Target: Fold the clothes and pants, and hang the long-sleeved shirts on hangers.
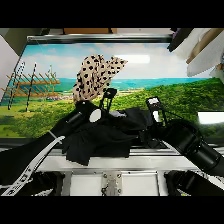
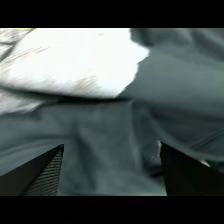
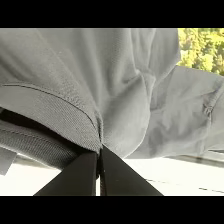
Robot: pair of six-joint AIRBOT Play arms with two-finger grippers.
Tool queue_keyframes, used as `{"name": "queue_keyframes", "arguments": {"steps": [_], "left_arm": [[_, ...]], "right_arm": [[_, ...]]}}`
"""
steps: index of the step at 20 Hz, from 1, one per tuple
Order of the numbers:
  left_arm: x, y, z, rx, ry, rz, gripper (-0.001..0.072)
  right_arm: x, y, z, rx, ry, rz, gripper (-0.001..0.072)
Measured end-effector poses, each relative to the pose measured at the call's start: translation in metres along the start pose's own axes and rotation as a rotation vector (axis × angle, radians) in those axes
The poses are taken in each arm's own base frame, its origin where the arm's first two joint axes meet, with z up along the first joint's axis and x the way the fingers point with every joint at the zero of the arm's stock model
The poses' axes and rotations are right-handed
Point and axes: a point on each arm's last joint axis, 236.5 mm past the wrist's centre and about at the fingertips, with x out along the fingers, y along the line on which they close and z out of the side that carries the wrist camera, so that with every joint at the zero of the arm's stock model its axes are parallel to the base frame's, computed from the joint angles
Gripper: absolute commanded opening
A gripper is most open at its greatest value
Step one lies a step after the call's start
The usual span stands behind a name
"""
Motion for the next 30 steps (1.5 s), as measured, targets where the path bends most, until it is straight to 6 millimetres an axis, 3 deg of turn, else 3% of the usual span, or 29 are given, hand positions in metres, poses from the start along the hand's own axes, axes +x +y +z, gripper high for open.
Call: {"name": "queue_keyframes", "arguments": {"steps": [4, 10, 11, 12, 13, 15, 17, 18, 20, 22, 24, 26, 28, 30], "left_arm": [[0.014, -0.007, -0.005, 0.054, 0.086, 0.029, 0.0630], [0.027, 0.023, -0.027, 0.110, 0.182, 0.149, 0.0610], [0.028, 0.028, -0.029, 0.112, 0.187, 0.165, 0.0542], [0.030, 0.032, -0.031, 0.105, 0.192, 0.180, 0.0144], [0.032, 0.036, -0.032, 0.102, 0.192, 0.192, 0.0011], [0.031, 0.042, -0.030, 0.095, 0.181, 0.211, 0.0011], [0.010, 0.043, -0.011, 0.085, 0.125, 0.214, 0.0011], [-0.010, 0.038, 0.004, 0.087, 0.075, 0.201, 0.0011], [-0.061, 0.022, 0.034, 0.109, -0.049, 0.161, 0.0011], [-0.118, 0.003, 0.048, 0.140, -0.160, 0.119, 0.0011], [-0.161, -0.012, 0.040, 0.173, -0.212, 0.087, 0.0011], [-0.181, -0.017, 0.015, 0.184, -0.203, 0.074, 0.0011], [-0.178, -0.010, -0.014, 0.154, -0.160, 0.080, 0.0012], [-0.159, 0.003, -0.038, 0.107, -0.114, 0.091, 0.0012]], "right_arm": [[-0.005, -0.002, -0.003, 0.005, -0.002, 0.006, 0.0018], [-0.007, -0.003, -0.004, 0.006, -0.002, 0.006, 0.0018], [-0.007, -0.003, -0.004, 0.006, -0.002, 0.006, 0.0018], [-0.007, -0.003, -0.004, 0.006, -0.002, 0.006, 0.0018], [-0.007, -0.003, -0.004, 0.006, 0.000, 0.005, 0.0018], [-0.007, -0.004, -0.003, 0.012, -0.002, 0.005, 0.0018], [-0.016, -0.013, 0.009, 0.032, -0.026, -0.002, 0.0017], [-0.024, -0.020, 0.019, 0.042, -0.039, -0.009, 0.0017], [-0.052, -0.038, 0.045, 0.061, -0.084, -0.022, 0.0017], [-0.088, -0.052, 0.069, 0.081, -0.135, -0.025, 0.0017], [-0.118, -0.058, 0.083, 0.093, -0.172, -0.014, 0.0017], [-0.132, -0.054, 0.083, 0.089, -0.169, 0.003, 0.0018], [-0.131, -0.042, 0.078, 0.080, -0.138, 0.020, 0.0017], [-0.117, -0.031, 0.073, 0.064, -0.092, 0.017, 0.0018]]}}
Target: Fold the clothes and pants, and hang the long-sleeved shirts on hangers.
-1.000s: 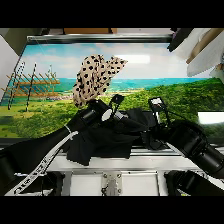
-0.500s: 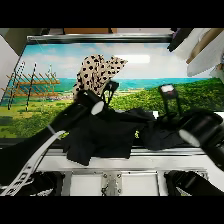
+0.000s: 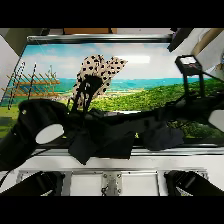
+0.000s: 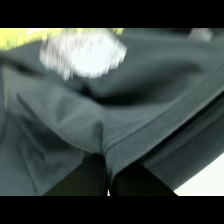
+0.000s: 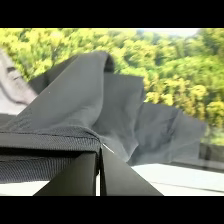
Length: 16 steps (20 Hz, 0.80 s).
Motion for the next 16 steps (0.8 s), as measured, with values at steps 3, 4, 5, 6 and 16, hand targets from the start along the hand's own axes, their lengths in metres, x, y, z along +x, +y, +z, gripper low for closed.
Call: {"name": "queue_keyframes", "arguments": {"steps": [3, 4, 5, 6, 16], "left_arm": [[0.042, 0.005, -0.032, -0.071, 0.087, -0.021, 0.0012], [0.055, 0.007, -0.039, -0.092, 0.114, -0.024, 0.0012], [0.067, 0.011, -0.046, -0.113, 0.146, -0.022, 0.0012], [0.077, 0.016, -0.051, -0.130, 0.172, -0.020, 0.0012], [0.090, 0.015, -0.073, -0.118, 0.194, -0.060, 0.0653]], "right_arm": [[0.037, 0.015, -0.010, -0.039, 0.090, -0.022, 0.0017], [0.051, 0.019, -0.014, -0.053, 0.123, -0.029, 0.0017], [0.062, 0.024, -0.018, -0.074, 0.152, -0.033, 0.0017], [0.072, 0.029, -0.022, -0.094, 0.183, -0.028, 0.0018], [0.107, 0.059, -0.045, -0.160, 0.286, 0.060, 0.0019]]}}
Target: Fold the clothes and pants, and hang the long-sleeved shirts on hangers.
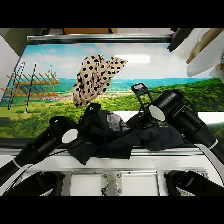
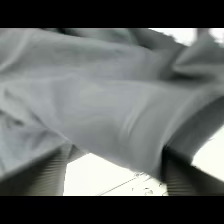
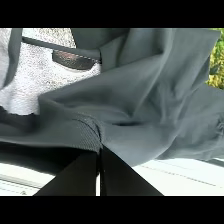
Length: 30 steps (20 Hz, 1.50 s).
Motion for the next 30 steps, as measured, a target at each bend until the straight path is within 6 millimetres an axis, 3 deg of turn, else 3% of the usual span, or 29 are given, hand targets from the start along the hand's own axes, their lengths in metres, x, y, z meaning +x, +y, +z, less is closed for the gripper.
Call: {"name": "queue_keyframes", "arguments": {"steps": [3, 6, 10, 13, 17, 20, 24, 30], "left_arm": [[-0.023, -0.006, 0.016, 0.008, -0.080, -0.033, 0.0653], [-0.063, 0.007, 0.049, -0.010, -0.194, -0.038, 0.0652], [-0.109, 0.068, 0.095, -0.094, -0.316, 0.043, 0.0652], [-0.123, 0.146, 0.118, -0.202, -0.342, 0.182, 0.0652], [-0.117, 0.258, 0.125, -0.320, -0.287, 0.399, 0.0652], [-0.103, 0.324, 0.125, -0.359, -0.226, 0.529, 0.0652], [-0.073, 0.386, 0.134, -0.337, -0.169, 0.635, 0.0652], [-0.024, 0.443, 0.138, -0.278, -0.057, 0.730, 0.0652]], "right_arm": [[0.001, 0.002, 0.000, -0.003, 0.001, 0.009, 0.0019], [0.001, 0.003, 0.000, -0.003, 0.001, 0.010, 0.0019], [0.001, 0.004, 0.000, -0.003, 0.000, 0.015, 0.0019], [0.001, 0.004, 0.000, -0.003, 0.000, 0.014, 0.0019], [0.001, 0.004, 0.000, -0.003, 0.000, 0.015, 0.0019], [0.001, 0.004, 0.000, -0.003, 0.000, 0.014, 0.0019], [0.001, 0.004, 0.000, -0.003, 0.000, 0.015, 0.0019], [0.002, 0.004, 0.000, -0.003, 0.001, 0.014, 0.0019]]}}
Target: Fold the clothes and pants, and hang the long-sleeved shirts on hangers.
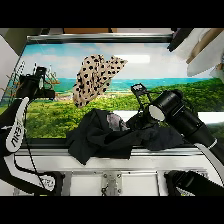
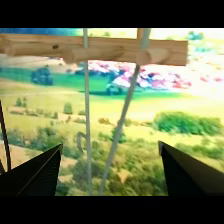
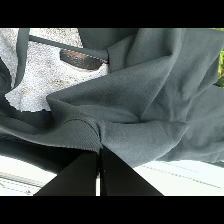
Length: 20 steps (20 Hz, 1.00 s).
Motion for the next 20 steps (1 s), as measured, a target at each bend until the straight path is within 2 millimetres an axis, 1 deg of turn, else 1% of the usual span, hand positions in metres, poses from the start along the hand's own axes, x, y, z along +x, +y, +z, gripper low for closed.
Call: {"name": "queue_keyframes", "arguments": {"steps": [4, 7, 10, 14, 15, 17, 19, 20], "left_arm": [[0.032, 0.009, -0.009, 0.021, 0.054, 0.033, 0.0652], [0.049, 0.013, -0.013, 0.023, 0.068, 0.041, 0.0652], [0.055, 0.013, -0.008, 0.025, 0.047, 0.041, 0.0652], [0.059, 0.013, -0.003, 0.025, 0.024, 0.040, 0.0648], [0.059, 0.013, -0.003, 0.025, 0.022, 0.039, 0.0542], [0.061, 0.011, -0.002, 0.023, 0.021, 0.034, 0.0392], [0.061, 0.011, -0.005, 0.022, 0.032, 0.033, 0.0136], [0.061, 0.012, -0.006, 0.028, 0.037, 0.038, 0.0052]], "right_arm": [[0.000, 0.000, 0.000, 0.000, 0.000, 0.000, 0.0019], [0.000, 0.000, 0.000, 0.000, 0.000, 0.000, 0.0020], [0.000, 0.000, 0.000, 0.000, 0.000, 0.000, 0.0019], [0.000, 0.000, 0.000, 0.000, 0.000, 0.000, 0.0019], [0.000, 0.000, 0.000, 0.000, 0.000, 0.000, 0.0019], [0.000, 0.000, 0.000, 0.000, 0.000, 0.000, 0.0019], [0.000, 0.000, 0.000, 0.000, 0.000, 0.000, 0.0019], [0.000, 0.000, 0.000, 0.000, 0.000, 0.000, 0.0019]]}}
